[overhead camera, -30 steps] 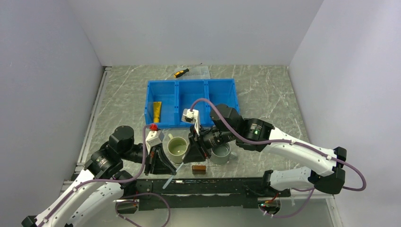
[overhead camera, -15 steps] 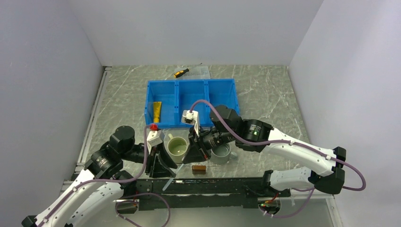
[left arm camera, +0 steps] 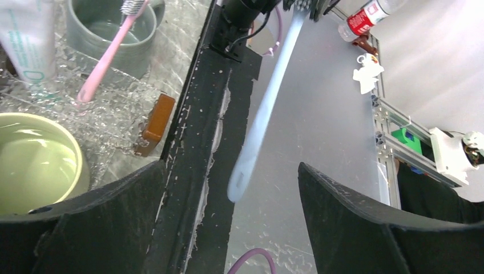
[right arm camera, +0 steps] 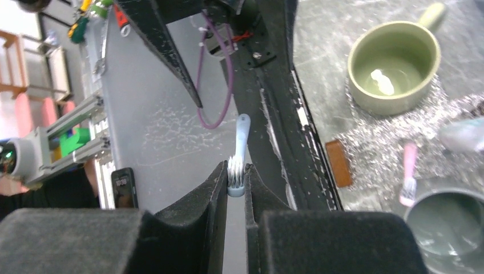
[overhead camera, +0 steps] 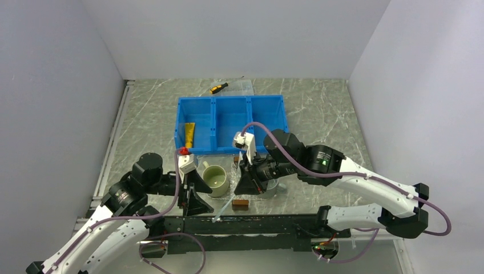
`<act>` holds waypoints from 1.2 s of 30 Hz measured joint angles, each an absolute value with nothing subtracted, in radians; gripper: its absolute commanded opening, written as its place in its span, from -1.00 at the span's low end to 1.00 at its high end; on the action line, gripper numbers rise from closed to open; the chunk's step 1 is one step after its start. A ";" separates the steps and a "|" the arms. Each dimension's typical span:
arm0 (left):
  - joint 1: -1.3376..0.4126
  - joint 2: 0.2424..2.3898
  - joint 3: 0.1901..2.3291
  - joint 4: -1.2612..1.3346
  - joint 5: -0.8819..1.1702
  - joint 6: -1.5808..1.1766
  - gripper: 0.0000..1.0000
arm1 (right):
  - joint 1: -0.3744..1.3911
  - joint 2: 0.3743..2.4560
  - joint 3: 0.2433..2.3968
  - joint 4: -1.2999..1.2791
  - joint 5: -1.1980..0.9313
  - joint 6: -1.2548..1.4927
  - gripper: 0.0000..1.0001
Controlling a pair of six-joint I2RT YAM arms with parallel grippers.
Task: Prepare toiletry sets of a toothbrush and toothpaste on the tray
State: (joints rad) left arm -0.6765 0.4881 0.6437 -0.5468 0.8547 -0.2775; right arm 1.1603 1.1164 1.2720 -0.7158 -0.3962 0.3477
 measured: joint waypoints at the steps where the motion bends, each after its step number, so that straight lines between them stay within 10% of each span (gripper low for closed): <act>1: -0.677 0.487 0.644 -0.548 0.846 -0.278 0.92 | 1.161 1.114 1.279 -0.734 -0.380 0.349 -1.00; 36: -0.677 0.528 0.644 -0.566 0.781 -0.283 0.99 | 1.431 1.391 1.521 -1.105 0.436 0.537 -1.00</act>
